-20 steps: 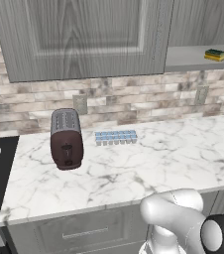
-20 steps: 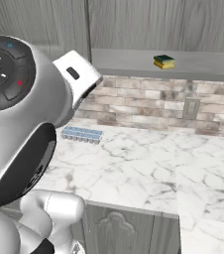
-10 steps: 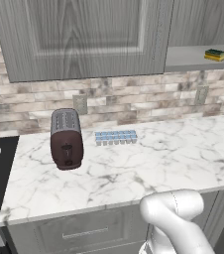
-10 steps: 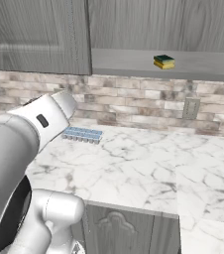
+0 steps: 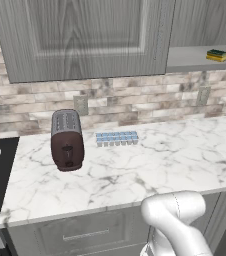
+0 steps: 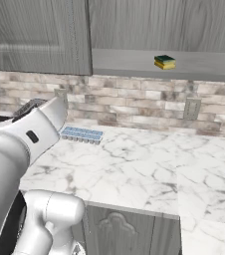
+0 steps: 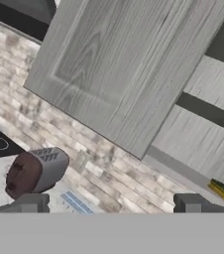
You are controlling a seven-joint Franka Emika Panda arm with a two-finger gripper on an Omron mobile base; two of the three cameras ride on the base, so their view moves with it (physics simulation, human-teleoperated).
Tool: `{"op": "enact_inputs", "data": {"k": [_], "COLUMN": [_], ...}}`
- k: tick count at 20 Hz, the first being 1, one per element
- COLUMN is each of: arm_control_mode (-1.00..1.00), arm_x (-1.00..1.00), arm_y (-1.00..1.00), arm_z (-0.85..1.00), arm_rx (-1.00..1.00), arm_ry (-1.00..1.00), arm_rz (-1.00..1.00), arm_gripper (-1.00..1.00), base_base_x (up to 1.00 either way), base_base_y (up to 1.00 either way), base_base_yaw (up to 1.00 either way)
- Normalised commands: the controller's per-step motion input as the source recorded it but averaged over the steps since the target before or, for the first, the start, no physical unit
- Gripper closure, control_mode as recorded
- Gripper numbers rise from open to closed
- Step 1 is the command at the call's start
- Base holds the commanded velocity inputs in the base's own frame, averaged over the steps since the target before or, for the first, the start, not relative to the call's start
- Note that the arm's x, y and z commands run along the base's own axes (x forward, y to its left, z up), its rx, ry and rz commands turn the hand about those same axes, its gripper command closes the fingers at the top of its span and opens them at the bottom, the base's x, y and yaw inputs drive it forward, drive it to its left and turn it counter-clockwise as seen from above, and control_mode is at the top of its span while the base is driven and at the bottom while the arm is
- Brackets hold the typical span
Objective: Pick the spray and sponge from the cabinet and place them on the counter.
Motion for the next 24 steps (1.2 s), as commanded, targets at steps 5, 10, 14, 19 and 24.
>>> {"op": "enact_inputs", "data": {"k": [5, 10, 14, 19, 24], "arm_control_mode": [-1.0, -1.0, -1.0, -1.0, -1.0], "arm_x": [-0.01, -0.09, 0.0, 0.0, -0.03], "arm_y": [0.28, 0.22, 0.32, 0.2, 0.01], "arm_z": [0.15, 0.02, 0.1, 0.24, 0.21], "arm_rx": [0.23, 0.31, 0.18, 0.09, 0.0], "arm_ry": [0.0, 0.04, 0.0, -0.05, -0.14], "arm_rz": [-0.16, -0.11, -0.02, 0.0, 0.01], "arm_gripper": [-1.0, -1.0, -1.0, -1.0, -1.0], "base_base_x": [0.0, 0.0, 0.0, 0.0, 0.0], "base_base_y": [0.0, 0.0, 0.0, 0.0, 0.0], "base_base_yaw": [0.0, 0.0, 0.0, 0.0, 0.0]}}
